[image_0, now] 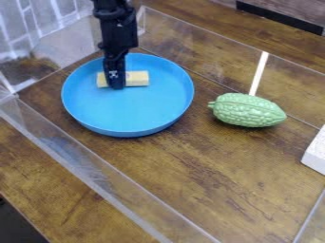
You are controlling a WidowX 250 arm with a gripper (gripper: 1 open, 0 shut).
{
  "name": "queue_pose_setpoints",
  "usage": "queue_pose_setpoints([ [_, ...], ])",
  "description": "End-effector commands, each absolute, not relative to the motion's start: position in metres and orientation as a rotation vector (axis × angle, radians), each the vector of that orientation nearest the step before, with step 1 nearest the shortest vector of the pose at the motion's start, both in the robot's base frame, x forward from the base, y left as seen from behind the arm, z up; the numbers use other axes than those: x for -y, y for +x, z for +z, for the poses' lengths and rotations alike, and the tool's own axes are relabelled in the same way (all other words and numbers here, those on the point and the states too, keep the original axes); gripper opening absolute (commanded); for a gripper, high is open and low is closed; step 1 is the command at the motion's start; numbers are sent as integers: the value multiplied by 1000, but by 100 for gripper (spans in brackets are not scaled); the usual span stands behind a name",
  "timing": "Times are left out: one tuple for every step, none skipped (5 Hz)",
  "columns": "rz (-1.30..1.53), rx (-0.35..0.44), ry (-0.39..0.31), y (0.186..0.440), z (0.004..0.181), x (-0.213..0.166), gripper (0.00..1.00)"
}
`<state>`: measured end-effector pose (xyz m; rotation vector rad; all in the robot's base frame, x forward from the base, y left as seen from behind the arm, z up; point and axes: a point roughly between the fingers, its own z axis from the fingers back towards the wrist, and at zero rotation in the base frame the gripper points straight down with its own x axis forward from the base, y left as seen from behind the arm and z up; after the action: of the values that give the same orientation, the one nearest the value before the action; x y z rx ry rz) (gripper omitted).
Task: Remove the yellow block from inside the blue tray and put it on the table
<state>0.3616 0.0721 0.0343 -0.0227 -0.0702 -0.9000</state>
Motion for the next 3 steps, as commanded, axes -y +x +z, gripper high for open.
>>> queue_pose_setpoints([
  [-897, 149, 53, 375, 70, -63, 0],
  [-879, 154, 60, 376, 72, -56, 0],
  [-922, 160, 60, 375, 68, -53, 0],
])
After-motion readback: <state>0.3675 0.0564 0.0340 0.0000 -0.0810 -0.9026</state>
